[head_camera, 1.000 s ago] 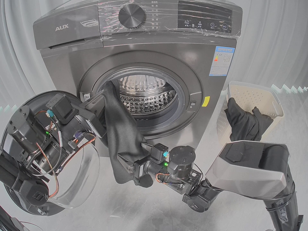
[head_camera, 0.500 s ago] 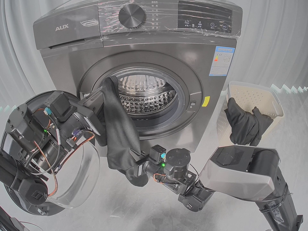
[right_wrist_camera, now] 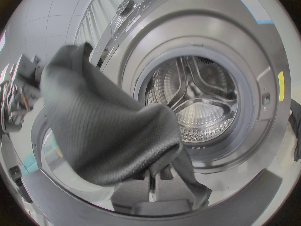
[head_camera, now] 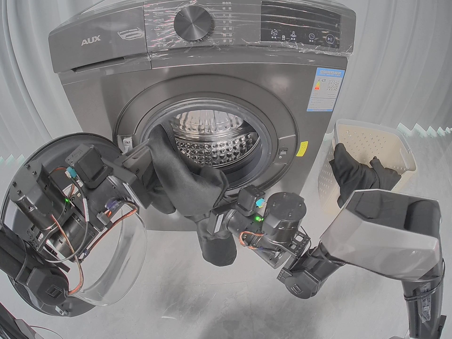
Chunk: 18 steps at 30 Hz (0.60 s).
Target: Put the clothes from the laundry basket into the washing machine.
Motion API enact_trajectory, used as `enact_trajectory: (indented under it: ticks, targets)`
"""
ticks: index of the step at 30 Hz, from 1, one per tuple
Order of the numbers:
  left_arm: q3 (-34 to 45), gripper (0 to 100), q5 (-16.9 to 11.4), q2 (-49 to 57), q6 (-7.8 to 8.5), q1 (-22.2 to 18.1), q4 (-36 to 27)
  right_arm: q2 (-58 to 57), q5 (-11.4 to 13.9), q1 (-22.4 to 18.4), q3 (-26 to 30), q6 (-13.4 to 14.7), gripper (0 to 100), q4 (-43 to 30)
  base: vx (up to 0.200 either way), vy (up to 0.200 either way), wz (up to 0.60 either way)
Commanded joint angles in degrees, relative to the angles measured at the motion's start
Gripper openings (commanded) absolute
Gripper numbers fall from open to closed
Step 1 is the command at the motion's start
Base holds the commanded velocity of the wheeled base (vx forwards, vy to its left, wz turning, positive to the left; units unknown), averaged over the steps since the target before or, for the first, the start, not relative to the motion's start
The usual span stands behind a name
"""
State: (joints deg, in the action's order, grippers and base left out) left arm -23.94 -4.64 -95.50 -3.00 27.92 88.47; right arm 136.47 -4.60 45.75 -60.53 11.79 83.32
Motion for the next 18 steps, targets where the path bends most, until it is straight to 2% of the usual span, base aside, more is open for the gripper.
enact_trajectory:
  ticks: [1,3,7,11,15,16,18]
  targets:
    - [3.2,0,-0.1,-0.7,0.10,-0.1,-0.2,-7.5,-0.6,-0.7,1.5,0.2,0,-0.4,0.000,0.000,0.00]
    - [4.3,0,-0.3,-1.1,0.27,-0.6,0.0,-8.7,-0.6,-1.1,1.8,0.2,0,-0.7,0.000,0.000,0.00]
    - [5.7,0,-2.1,-2.5,0.80,-4.2,0.0,-9.3,-0.7,-2.9,2.1,0.2,0,-0.7,0.000,0.000,0.00]
    - [8.7,0,-3.8,-4.1,1.42,-4.9,0.0,-9.9,-0.6,-3.1,2.0,0.2,0,-0.8,0.000,0.000,0.00]
    - [11.8,0,-5.2,-5.4,4.32,-4.8,0.0,-9.8,-0.6,-2.8,2.0,0.2,0,-0.8,0.000,0.000,0.00]
    - [12.4,100,-5.4,-5.7,4.93,-4.7,0.0,-9.8,-0.6,-2.8,2.0,0.2,0,-0.8,0.000,0.000,0.00]
    - [13.4,100,-5.6,-6.1,5.28,-4.6,0.0,-9.8,-0.6,-3.0,2.0,0.2,0,-0.9,0.000,0.000,0.00]
